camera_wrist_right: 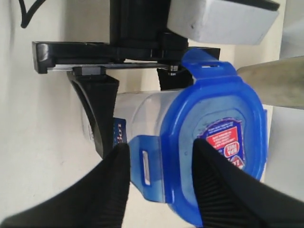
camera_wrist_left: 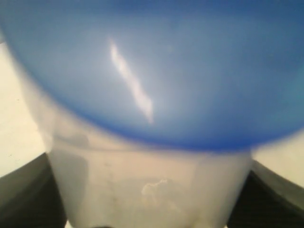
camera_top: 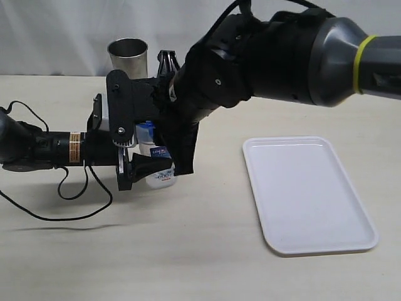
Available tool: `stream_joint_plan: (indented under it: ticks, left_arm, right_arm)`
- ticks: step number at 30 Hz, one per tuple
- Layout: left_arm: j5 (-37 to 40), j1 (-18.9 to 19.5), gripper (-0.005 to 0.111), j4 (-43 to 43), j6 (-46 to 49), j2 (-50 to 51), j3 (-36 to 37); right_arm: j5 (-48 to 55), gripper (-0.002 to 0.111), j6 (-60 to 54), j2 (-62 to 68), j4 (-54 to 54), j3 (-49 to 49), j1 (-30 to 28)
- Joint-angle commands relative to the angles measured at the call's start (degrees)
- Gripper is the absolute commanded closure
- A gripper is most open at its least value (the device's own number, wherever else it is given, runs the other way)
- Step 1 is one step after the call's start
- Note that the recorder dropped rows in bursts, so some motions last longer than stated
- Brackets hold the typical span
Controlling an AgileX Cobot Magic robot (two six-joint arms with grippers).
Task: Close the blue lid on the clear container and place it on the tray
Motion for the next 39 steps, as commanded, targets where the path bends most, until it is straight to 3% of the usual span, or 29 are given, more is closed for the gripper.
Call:
stream_joint_plan:
  ticks: [1, 13, 17, 21, 29, 36, 39]
  left_arm:
    - [-0.39, -0.11, 0.107, 2.78, 0.2, 0.18, 0.16]
    - [-0.39, -0.11, 0.107, 3.09, 0.2, 0.18, 0.16]
    - [-0.39, -0.11, 0.107, 3.36, 0.2, 0.18, 0.16]
    - [-0.39, -0.11, 0.107, 3.47, 0.2, 0.18, 0.16]
    - [-0.39, -0.11, 0.107, 3.47, 0.2, 0.18, 0.16]
    - [-0.39, -0.11, 0.107, 1.95, 0.2, 0.18, 0.16]
    - [-0.39, -0.11, 0.107, 1.8, 0.35, 0.18, 0.16]
  right_arm:
    - [3.92, 0.069, 3.84, 3.15, -3.74, 3.19, -0.8]
    - [0.78, 0.073, 11.31, 5.3, -11.66, 3.17, 2.43]
    - [1.26, 0.074, 11.5, 5.3, -11.66, 3.17, 2.43]
    - [1.56, 0.082, 11.76, 5.3, -12.22, 3.17, 2.43]
    - [0.79, 0.082, 13.0, 5.18, -12.33, 3.17, 2.43]
    - [0.69, 0.063, 13.37, 0.68, -5.93, 3.07, 2.43]
    - [0.23, 0.062, 14.79, -2.86, -3.05, 3.07, 2.43]
